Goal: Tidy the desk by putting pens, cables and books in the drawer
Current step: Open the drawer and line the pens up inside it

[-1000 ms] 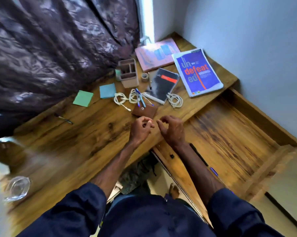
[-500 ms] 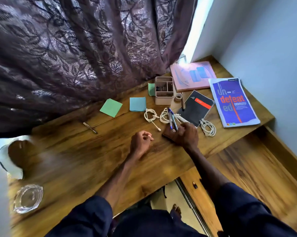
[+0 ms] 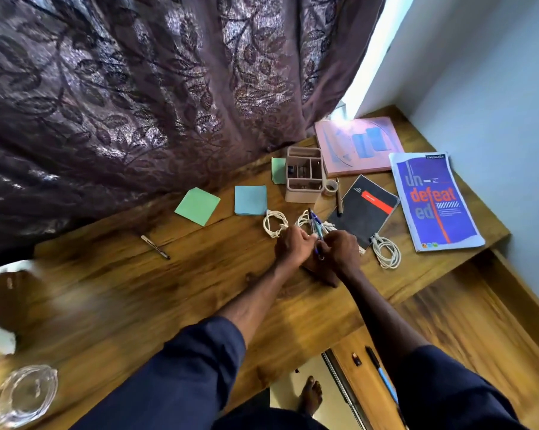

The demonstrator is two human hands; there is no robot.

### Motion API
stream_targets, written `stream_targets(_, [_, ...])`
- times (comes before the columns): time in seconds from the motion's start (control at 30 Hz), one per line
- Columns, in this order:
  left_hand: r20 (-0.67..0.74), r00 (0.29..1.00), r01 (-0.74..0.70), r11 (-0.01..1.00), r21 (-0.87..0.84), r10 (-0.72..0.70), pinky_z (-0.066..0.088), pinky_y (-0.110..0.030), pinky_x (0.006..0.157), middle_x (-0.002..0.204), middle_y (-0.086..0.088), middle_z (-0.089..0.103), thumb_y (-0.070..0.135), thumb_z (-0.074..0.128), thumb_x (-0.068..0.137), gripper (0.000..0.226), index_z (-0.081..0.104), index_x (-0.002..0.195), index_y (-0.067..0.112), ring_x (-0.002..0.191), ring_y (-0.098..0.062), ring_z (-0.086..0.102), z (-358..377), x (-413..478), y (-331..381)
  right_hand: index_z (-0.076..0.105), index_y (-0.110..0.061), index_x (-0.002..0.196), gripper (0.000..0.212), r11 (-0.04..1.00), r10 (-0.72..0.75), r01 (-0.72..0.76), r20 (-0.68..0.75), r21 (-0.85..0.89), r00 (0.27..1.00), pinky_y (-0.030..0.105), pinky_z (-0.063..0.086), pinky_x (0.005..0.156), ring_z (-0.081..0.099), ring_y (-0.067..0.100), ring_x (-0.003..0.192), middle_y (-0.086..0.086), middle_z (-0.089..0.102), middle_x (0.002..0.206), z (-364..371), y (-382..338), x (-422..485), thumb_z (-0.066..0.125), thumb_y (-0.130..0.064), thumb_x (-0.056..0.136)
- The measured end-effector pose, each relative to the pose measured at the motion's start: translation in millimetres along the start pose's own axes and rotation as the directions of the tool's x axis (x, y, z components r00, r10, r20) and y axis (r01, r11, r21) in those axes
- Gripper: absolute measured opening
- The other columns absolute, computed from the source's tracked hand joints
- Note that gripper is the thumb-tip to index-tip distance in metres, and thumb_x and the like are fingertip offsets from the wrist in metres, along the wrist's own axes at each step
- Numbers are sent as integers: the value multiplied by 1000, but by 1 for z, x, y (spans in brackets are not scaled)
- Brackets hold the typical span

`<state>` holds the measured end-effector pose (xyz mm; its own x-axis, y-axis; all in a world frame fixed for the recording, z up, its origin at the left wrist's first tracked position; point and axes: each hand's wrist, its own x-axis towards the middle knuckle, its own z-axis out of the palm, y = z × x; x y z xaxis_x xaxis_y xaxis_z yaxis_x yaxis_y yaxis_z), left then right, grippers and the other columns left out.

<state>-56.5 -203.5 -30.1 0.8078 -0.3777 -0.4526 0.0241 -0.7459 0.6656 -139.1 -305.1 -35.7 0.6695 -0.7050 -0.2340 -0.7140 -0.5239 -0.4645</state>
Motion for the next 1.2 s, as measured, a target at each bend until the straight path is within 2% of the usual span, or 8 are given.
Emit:
stream_targets(0.17, [28, 999, 15, 1000, 17, -16, 58, -36, 80, 103, -2, 76, 40, 78, 84, 22, 76, 92, 20, 97, -25, 70, 12, 10, -6, 75, -14, 76, 14, 998, -60, 60, 9, 26, 998, 37, 51, 56, 65, 24, 65, 8, 71, 69, 0, 7, -3, 74, -28, 78])
stream_targets(0.3, [51, 998, 41, 999, -17, -40, 59, -34, 79, 98, -4, 79, 28, 79, 82, 16, 81, 92, 15, 93, -24, 73, 11, 5, -7, 73, -17, 74, 13, 995, -90, 89, 29, 36, 996, 33, 45, 54, 61, 19, 63, 3, 65, 63, -2, 7, -11, 75, -29, 78])
stream_targets(0.47, [86, 991, 108, 993, -39, -104, 51, -28, 60, 57, 3, 66, 22, 73, 79, 14, 76, 68, 14, 62, -15, 66, 4, -21, -6, 79, -21, 84, 18, 976, -191, 181, 73, 121, 979, 32, 46, 55, 65, 14, 61, 7, 68, 64, -6, 12, -29, 74, -28, 69])
stream_targets(0.63, [84, 987, 154, 963, -221, -138, 64, -39, 74, 69, -4, 77, 22, 71, 76, 13, 74, 64, 18, 67, -19, 76, 11, -51, -22, 78, -13, 82, 15, 880, -393, 361, 47, 309, 918, 18, 37, 51, 50, -9, 55, -7, 57, 60, -20, 22, -57, 76, -5, 70])
stream_targets(0.8, [161, 979, 181, 891, -417, -123, 64, -42, 76, 81, -9, 78, 12, 81, 82, 11, 73, 89, 16, 69, -24, 76, 17, -94, -25, 81, -22, 89, 17, 835, -451, 369, 124, 407, 884, 29, 53, 57, 64, -2, 64, -10, 74, 74, -33, 59, -75, 77, -8, 79])
stream_targets(0.97, [288, 955, 199, 865, -460, -66, 60, -29, 52, 84, -13, 71, 3, 75, 88, 17, 61, 96, 10, 55, -16, 70, 50, -138, -11, 80, -19, 99, 16, 856, -396, 270, 223, 442, 891, 33, 58, 69, 69, 1, 72, -4, 78, 86, -58, 110, -108, 74, -10, 87])
stream_targets(1.1, [322, 945, 181, 897, -404, -46, 62, -35, 59, 86, -15, 75, 2, 74, 84, 22, 63, 103, 3, 66, -25, 74, 95, -173, 4, 80, -15, 98, 16, 838, -285, 128, 225, 531, 932, 21, 53, 68, 66, -1, 68, -4, 77, 83, -79, 165, -144, 76, -6, 86])
stream_targets(1.2, [316, 949, 125, 930, -346, -10, 64, -49, 69, 80, -15, 76, 7, 65, 86, 6, 66, 91, 4, 70, -31, 76, 137, -200, 15, 80, -24, 92, 18, 846, -135, 9, 198, 533, 971, 18, 51, 65, 64, -5, 64, -11, 76, 78, -90, 219, -171, 79, -8, 83])
